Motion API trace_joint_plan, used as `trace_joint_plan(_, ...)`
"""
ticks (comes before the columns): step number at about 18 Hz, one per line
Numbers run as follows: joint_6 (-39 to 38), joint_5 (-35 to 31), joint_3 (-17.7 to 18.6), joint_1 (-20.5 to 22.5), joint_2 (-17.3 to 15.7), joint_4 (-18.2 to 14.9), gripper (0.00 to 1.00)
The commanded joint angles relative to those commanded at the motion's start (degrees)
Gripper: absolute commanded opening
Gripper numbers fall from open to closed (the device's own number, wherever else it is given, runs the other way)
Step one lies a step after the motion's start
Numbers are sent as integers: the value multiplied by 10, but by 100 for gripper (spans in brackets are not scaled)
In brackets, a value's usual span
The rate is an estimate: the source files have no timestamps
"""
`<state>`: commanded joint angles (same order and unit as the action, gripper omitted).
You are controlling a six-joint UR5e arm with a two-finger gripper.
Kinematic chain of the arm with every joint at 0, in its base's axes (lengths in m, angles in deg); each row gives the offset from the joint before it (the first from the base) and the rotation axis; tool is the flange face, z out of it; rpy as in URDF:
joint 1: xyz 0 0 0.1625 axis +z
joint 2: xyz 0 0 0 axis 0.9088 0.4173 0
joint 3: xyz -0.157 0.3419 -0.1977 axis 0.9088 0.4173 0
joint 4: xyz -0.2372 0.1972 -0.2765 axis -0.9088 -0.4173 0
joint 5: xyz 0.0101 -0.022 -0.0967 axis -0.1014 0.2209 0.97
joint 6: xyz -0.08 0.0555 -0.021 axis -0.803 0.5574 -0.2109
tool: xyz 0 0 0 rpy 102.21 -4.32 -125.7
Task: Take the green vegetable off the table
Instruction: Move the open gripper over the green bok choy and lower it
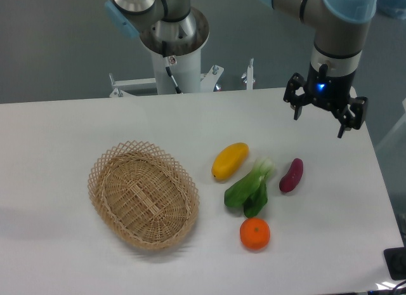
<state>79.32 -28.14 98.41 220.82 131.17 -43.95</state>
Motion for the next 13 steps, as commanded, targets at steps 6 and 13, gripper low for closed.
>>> trace_joint_plan(6, -2, 3, 6, 0, -2, 0, 100)
trace_joint_plan(13, -116, 4, 32, -30, 11, 72, 100)
